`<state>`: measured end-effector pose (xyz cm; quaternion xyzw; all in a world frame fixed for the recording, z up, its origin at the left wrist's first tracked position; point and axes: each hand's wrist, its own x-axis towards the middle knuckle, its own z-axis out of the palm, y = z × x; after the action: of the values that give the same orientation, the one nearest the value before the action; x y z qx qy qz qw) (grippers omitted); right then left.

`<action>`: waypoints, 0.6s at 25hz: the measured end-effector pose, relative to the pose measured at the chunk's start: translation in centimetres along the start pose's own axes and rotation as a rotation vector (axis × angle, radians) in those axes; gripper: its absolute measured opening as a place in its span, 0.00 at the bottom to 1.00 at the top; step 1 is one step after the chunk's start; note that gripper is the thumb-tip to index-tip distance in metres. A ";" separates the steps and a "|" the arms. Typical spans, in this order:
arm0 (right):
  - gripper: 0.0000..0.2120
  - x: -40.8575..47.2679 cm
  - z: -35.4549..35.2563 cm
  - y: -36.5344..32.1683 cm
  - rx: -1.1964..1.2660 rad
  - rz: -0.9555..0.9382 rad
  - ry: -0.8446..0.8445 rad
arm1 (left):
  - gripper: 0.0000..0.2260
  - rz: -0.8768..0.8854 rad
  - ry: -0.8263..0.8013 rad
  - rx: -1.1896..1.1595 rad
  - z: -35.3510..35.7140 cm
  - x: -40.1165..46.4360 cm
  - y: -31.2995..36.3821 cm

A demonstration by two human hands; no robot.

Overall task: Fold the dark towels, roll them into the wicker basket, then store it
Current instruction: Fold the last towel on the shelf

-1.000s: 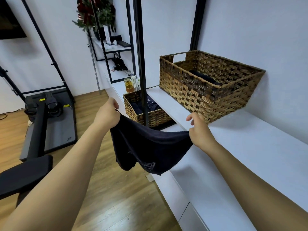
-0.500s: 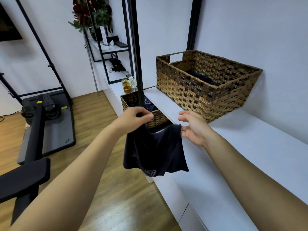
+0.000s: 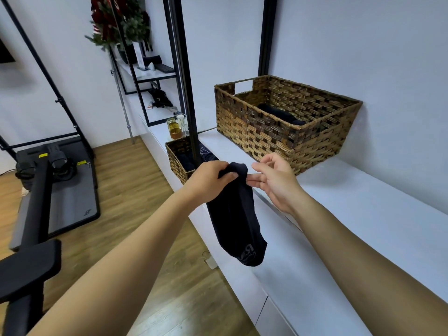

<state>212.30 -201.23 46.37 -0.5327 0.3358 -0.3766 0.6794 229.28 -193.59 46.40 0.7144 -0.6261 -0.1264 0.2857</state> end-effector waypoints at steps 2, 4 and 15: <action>0.05 -0.5 -0.5 0.5 -0.252 -0.029 -0.063 | 0.13 -0.022 0.008 -0.095 -0.3 0.0 -0.2; 0.08 -1.0 -0.8 1.0 -0.486 -0.080 -0.144 | 0.16 -0.024 -0.013 -0.171 -0.5 -0.1 -0.1; 0.06 -1.6 1.2 0.8 -0.447 -0.217 -0.198 | 0.13 -0.030 -0.156 -0.453 -0.6 -1.4 0.7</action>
<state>212.68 -199.13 45.94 -0.7368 0.2834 -0.3097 0.5300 228.73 -192.13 47.05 0.6293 -0.5915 -0.3226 0.3873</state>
